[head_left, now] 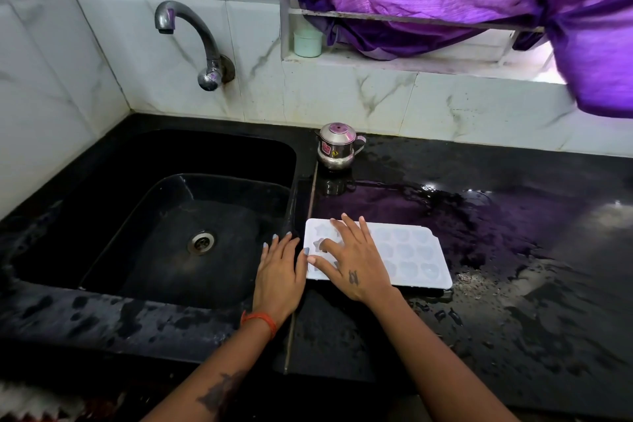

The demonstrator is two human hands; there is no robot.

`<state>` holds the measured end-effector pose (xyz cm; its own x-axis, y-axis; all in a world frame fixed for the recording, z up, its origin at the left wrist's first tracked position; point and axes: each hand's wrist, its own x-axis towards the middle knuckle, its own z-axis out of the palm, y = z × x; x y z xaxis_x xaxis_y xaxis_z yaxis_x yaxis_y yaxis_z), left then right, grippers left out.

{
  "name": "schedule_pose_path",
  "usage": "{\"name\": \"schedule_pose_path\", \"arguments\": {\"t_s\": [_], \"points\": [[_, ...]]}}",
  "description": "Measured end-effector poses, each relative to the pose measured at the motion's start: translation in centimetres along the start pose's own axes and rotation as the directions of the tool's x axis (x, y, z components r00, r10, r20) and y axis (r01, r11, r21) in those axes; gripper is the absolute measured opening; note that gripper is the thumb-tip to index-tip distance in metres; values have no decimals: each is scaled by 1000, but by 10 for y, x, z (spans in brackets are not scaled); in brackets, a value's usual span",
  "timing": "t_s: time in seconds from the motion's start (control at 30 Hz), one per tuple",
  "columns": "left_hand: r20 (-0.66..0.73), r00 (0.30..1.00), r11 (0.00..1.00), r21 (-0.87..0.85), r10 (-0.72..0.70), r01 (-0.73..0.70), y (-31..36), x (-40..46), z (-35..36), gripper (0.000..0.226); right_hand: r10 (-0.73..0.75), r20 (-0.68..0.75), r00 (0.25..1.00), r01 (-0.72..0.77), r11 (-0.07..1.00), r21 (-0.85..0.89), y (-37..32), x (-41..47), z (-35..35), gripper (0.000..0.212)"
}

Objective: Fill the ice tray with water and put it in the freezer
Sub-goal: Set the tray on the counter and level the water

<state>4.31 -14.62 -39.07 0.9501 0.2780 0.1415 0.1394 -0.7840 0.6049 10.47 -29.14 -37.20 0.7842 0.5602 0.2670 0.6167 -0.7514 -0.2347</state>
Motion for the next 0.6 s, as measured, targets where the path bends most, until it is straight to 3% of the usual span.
{"name": "schedule_pose_path", "arguments": {"t_s": [0.37, 0.6], "points": [[8, 1000, 1000, 5, 2, -2, 0, 0, 0, 60, 4, 10, 1000, -5, 996, 89, 0, -1, -2, 75], [2, 1000, 1000, 7, -2, 2, -2, 2, 2, 48, 1, 4, 1000, -1, 993, 114, 0, -1, -2, 74]]}}
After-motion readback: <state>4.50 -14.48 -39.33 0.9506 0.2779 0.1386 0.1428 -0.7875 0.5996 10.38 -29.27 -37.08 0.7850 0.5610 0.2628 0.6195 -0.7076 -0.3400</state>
